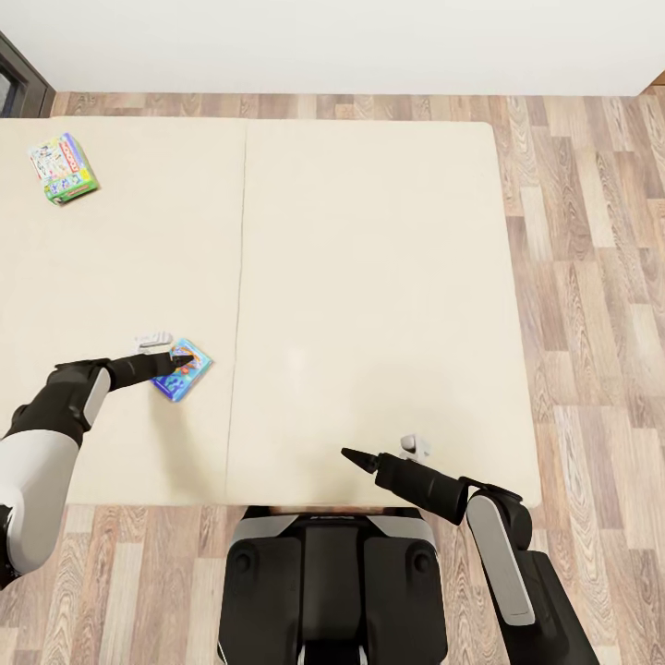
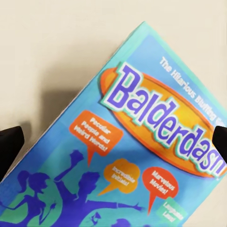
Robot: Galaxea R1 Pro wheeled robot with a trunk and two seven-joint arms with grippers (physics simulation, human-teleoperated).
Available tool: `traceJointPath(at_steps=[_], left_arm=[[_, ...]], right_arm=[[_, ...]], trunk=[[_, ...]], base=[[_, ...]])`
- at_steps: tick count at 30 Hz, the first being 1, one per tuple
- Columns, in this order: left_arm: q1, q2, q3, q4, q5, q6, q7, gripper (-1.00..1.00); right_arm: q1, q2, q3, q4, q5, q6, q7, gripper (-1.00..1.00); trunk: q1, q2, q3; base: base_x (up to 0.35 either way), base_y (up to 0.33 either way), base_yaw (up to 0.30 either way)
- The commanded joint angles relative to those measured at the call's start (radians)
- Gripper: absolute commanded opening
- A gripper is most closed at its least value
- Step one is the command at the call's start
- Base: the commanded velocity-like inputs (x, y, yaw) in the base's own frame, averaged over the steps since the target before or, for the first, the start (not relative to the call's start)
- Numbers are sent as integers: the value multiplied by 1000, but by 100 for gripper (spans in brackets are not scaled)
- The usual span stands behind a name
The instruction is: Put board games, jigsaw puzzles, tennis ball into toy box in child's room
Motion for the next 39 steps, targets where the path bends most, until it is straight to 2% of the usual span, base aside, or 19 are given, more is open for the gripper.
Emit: traceJointPath(at_steps=[1,13,24,39], left_arm=[[0,-1,5,0,-5,7,-8,100],[-1,-4,5,38,-6,9,-27,100],[-1,-2,5,40,-7,12,-134,100],[0,-4,5,41,-7,15,-187,100]], right_arm=[[0,1,-1,0,7,4,7,100],[0,0,-1,0,7,4,7,100],[1,1,-1,0,7,2,7,100],[1,1,-1,0,7,2,7,100]], trunk=[[0,-1,-1],[0,-1,-1],[0,-1,-1],[0,-1,-1]], base=[[0,0,0],[0,0,0],[0,0,0],[0,-68,0]])
